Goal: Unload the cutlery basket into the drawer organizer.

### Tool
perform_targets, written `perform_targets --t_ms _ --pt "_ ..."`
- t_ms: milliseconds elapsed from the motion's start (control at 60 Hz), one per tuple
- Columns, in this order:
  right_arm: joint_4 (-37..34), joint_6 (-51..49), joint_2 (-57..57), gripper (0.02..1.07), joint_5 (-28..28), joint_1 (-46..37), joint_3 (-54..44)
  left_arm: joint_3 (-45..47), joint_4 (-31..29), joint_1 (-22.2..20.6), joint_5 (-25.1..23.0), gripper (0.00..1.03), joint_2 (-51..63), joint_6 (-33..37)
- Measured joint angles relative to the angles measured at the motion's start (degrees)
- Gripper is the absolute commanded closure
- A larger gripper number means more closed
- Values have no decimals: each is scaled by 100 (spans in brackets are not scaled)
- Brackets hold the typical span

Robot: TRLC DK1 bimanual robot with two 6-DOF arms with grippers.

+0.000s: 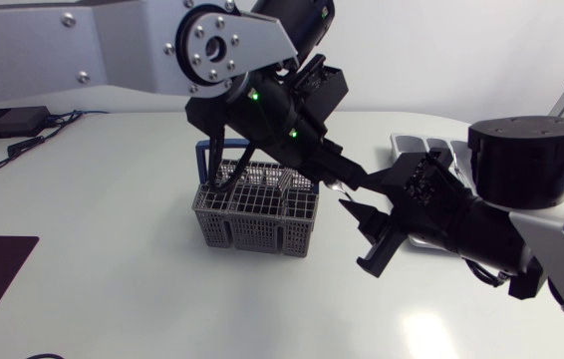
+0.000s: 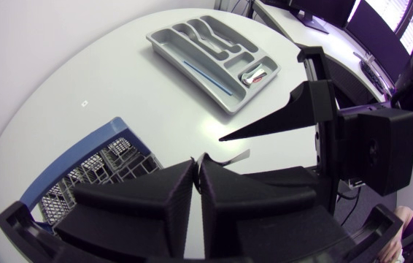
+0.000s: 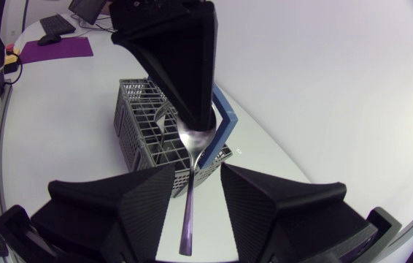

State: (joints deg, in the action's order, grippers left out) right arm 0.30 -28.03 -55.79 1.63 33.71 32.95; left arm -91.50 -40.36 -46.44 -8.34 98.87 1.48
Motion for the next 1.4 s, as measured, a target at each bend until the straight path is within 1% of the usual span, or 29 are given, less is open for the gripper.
perform_targets --t_ms 83,183,283,317,400,517,567,600,783,817,900,917,933,950,967,1000,1050,1100,1167,1283,1400 --pt "2 2 -33 71 -2 7 2 0 0 -15 -2 90 37 0" --pt "13 0 -94 72 -4 24 11 0 0 -26 -2 90 59 0" --pt "17 2 -136 80 -4 37 11 0 0 -26 -2 90 59 0" --pt "20 2 -149 81 -4 37 13 0 0 -26 -2 90 61 0" --pt "22 2 -179 89 -17 37 17 0 0 -26 -2 90 63 0" --pt "39 2 -212 97 -39 37 17 0 0 -26 -2 90 63 0" --pt "39 4 -232 98 -42 37 17 0 0 -26 -2 90 63 -2" --pt "39 22 -249 101 -42 37 17 0 0 -26 -2 90 63 0" --pt "59 85 -273 101 -63 37 17 0 -7 -24 2 90 63 -4" --pt "59 85 -273 101 -63 37 17 0 -7 -24 2 86 63 -15" --pt "33 85 -273 101 -17 37 17 -2 -2 -24 -13 74 63 -28" --pt "20 85 -273 101 0 37 17 -7 -2 -24 -24 67 63 -28" --pt "7 85 -273 101 24 37 17 -7 -2 -24 -26 64 63 -42" --pt "-7 85 -271 101 55 37 17 -7 -2 -24 -26 59 63 -42" --pt "-11 85 -269 101 74 37 17 -9 0 -24 -28 51 63 -42" --pt "-48 83 -254 101 144 37 17 -17 0 -22 -42 40 63 -44" --pt "-138 83 -210 101 240 17 17 -46 0 -9 -44 31 63 -44" --pt "-236 83 -155 101 380 -35 17 -83 0 24 -44 26 63 -44" --pt "-389 52 -81 101 702 -234 17 -138 17 114 -44 20 50 -46" --pt "-654 -236 -35 101 1480 -949 17 -179 44 328 -44 18 -26 -46" --pt "-918 -868 -61 101 2529 -2118 17 -179 44 544 -44 17 -197 -46"
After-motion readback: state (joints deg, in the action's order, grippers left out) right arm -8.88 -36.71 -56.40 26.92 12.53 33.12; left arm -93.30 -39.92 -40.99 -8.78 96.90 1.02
